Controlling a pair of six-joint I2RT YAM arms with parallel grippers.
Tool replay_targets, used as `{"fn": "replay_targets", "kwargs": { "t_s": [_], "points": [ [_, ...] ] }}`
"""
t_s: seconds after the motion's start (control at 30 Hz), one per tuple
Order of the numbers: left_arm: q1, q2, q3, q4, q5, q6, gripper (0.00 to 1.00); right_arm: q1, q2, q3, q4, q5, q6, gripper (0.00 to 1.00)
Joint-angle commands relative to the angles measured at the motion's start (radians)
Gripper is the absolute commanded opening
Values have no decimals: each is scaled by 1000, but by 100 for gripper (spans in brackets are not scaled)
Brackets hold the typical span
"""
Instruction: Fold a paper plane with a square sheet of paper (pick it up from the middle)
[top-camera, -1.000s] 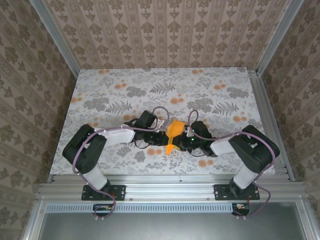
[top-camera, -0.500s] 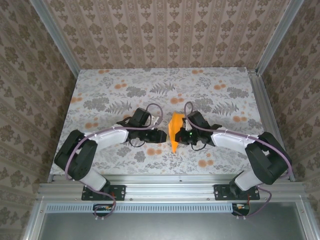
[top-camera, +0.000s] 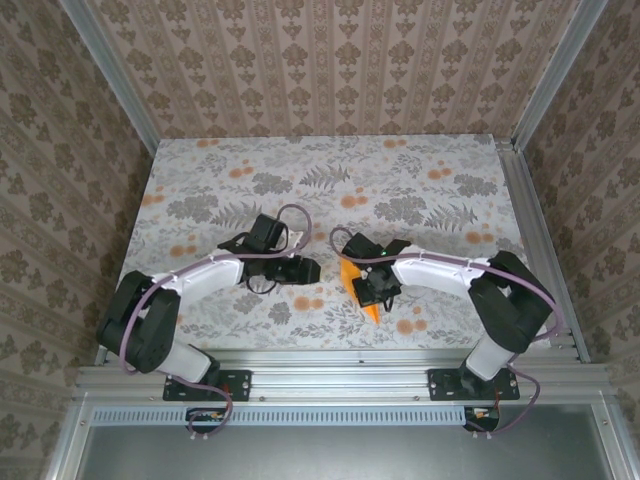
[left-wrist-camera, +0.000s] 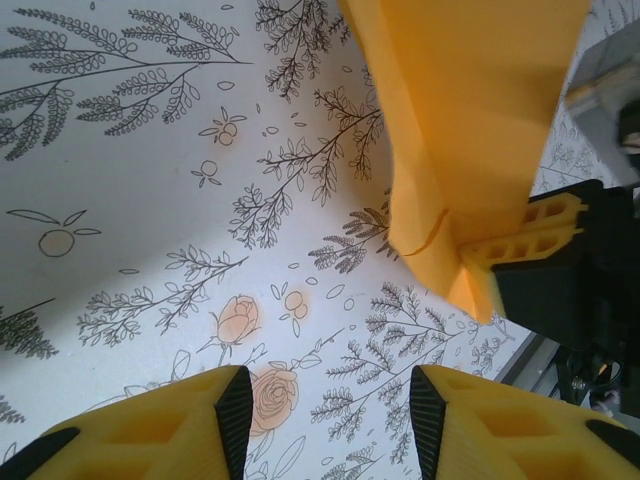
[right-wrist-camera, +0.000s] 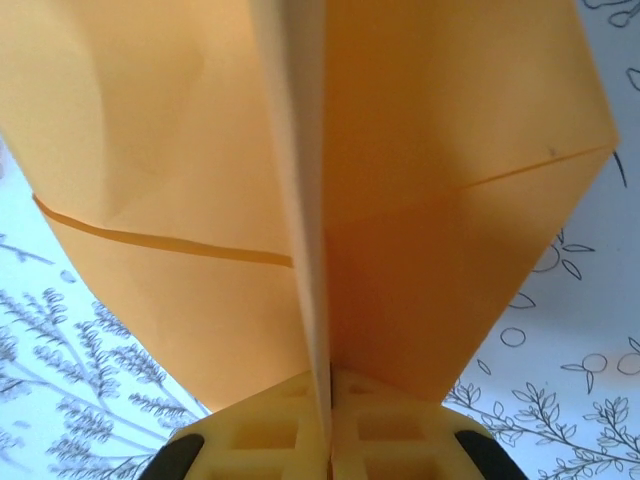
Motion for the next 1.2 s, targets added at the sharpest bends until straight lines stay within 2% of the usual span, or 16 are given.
{"fn": "replay_targets", "kwargs": {
  "t_s": [0.0,0.1,0.5,0.73,1.17],
  "points": [
    [12,-20,-18,-38,-5,33,48,24,43,33,-52,89,-31,12],
    [14,-16,-19,-36,-4,31,48,31,51,35,-24,94,-39,15],
    [14,2,-27,-29,4,29,49,64,83,-4,74,95,-90,18],
    [14,22,-23,-24,9,30,49,123,161,21,52,164,-101,20],
    [14,29,-30,-21,7,28,49,164,247,52,34,216,-101,14]
  ]
}}
